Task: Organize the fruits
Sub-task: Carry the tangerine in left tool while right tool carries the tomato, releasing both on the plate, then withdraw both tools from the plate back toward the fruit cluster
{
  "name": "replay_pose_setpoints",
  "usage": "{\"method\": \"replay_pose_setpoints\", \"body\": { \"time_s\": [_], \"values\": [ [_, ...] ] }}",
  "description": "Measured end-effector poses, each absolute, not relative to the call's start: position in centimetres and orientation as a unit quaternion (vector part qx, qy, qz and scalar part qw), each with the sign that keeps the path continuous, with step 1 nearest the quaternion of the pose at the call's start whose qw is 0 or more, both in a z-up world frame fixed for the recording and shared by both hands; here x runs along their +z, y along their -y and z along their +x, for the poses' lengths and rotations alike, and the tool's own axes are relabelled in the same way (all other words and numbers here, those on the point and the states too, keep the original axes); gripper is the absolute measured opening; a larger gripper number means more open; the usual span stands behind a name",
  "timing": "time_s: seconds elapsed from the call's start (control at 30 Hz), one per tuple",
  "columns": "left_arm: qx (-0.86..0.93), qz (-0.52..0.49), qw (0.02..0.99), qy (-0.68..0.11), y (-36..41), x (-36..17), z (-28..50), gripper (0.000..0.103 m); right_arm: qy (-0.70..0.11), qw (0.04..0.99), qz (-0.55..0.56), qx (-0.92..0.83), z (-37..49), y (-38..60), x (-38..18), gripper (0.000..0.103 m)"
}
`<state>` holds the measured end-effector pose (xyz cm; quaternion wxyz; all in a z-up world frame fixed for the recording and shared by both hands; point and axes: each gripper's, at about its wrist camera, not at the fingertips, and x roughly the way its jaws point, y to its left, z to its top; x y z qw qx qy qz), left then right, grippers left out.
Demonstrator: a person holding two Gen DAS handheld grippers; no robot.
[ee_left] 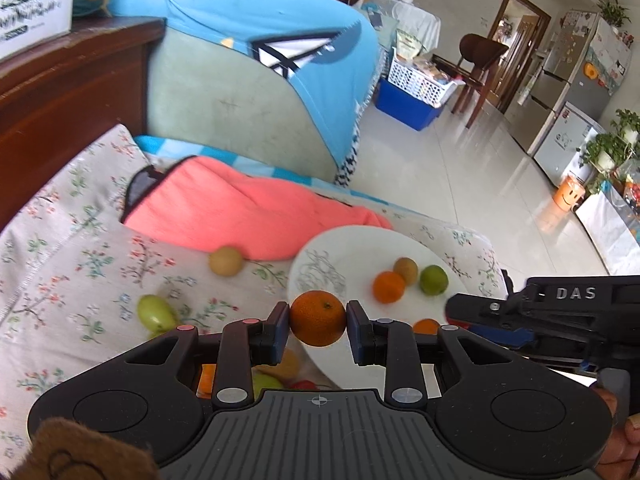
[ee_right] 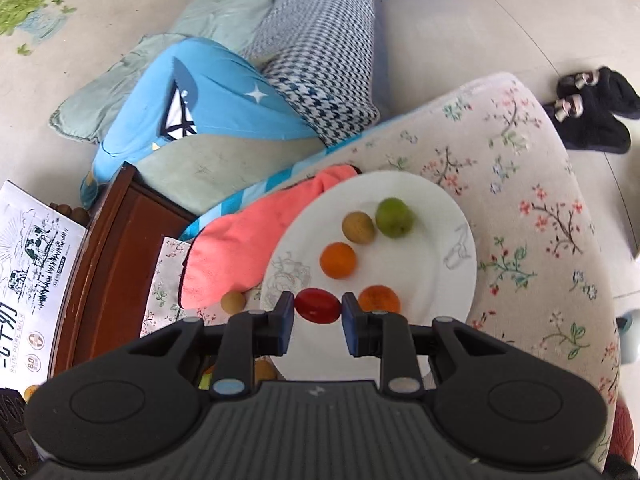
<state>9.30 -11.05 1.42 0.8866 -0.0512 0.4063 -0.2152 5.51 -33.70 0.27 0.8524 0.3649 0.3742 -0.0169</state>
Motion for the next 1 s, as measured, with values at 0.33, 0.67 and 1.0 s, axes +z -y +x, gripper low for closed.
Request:
{"method": "replay_pose_setpoints", "body": {
  "time_s": [0.33, 0.67, 1.0],
  "values": [
    [-0.229, -0.042, 0.876, -0.423, 13.2, -0.1, 9.4, 0.028, -0.383, 0.848, 0.366, -0.029, 6.4, 34.3, -0.7, 0.026],
    [-0.228, -0.056, 0.875, -0.424, 13.9, -0.2, 9.6, 0.03, -0.377, 0.86, 0.342, -0.035, 7.0, 34.0, -0.5, 0.029],
    [-0.196, -0.074, 0.892, -0.4, 11.5, 2.9, 10.1, 0.052, -0.372, 0.864, 0.337, -0.025, 6.9, 33.5, 0.1, 0.03]
  ]
}}
